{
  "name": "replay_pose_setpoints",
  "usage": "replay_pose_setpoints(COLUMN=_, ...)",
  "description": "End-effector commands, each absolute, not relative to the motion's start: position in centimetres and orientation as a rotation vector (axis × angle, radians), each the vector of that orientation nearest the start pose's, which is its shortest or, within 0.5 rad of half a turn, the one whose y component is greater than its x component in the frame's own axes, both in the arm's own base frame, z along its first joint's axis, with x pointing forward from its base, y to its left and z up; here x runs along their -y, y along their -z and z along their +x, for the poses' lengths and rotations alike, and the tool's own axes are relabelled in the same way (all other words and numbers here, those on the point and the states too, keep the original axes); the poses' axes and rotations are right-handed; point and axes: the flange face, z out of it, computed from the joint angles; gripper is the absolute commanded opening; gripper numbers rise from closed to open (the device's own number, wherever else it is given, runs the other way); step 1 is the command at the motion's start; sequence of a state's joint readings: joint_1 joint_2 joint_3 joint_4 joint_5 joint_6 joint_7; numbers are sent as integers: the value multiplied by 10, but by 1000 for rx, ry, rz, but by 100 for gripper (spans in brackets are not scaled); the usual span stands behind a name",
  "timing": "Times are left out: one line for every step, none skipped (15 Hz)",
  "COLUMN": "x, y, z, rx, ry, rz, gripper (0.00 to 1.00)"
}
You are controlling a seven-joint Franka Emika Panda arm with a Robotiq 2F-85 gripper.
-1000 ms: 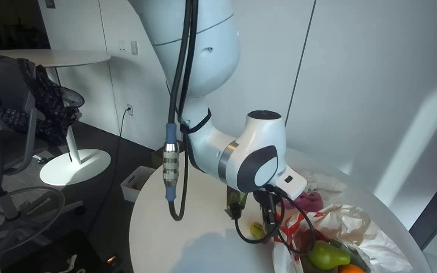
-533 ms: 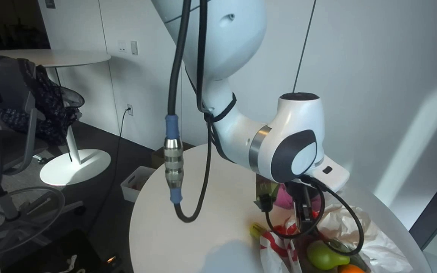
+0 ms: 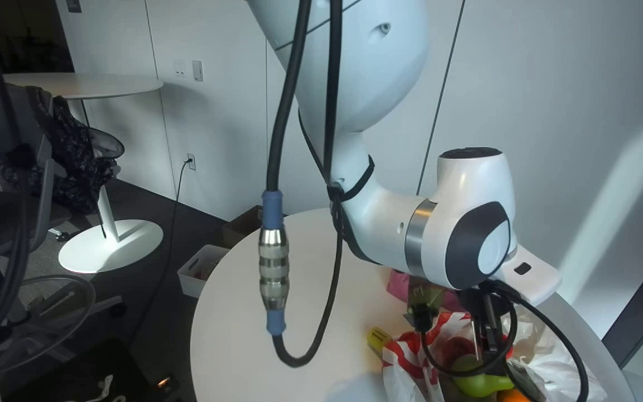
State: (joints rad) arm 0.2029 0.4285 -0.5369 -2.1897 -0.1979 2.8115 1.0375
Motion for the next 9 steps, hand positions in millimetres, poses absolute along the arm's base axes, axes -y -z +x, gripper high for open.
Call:
replay_pose_setpoints(x=197, y=-221, z=563, rx=-1824, ry=547, rz=-2784, gripper=22)
replay_pose_setpoints(x=202, y=-216, z=564, rx=-1825, ry=551, rz=-2795, gripper=22)
replay_pose_setpoints(x=207, y=-211, z=566, rx=-1816, ry=577, rz=-2817, gripper=22)
replay_pose_setpoints(x=212, y=-207, z=568, rx=-1822, ry=593, rz=-2832, gripper=22)
replay_pose_setpoints(x=216, y=-203, z=569, rx=-1832, ry=589, rz=-2840, gripper=22)
replay_pose_setpoints(x=219, y=-201, z=570, rx=-1842, ry=589, rz=-2846, gripper=38)
replay_pose_setpoints(x=219, y=-197, z=569, rx=-1845, ry=585, rz=-2841, gripper=72)
replay_pose_setpoints(x=219, y=-196, z=570, rx=-1846, ry=584, rz=-2841, gripper=73)
replay_pose_setpoints(x=218, y=-194, z=571, rx=-1843, ry=585, rz=-2843, gripper=79)
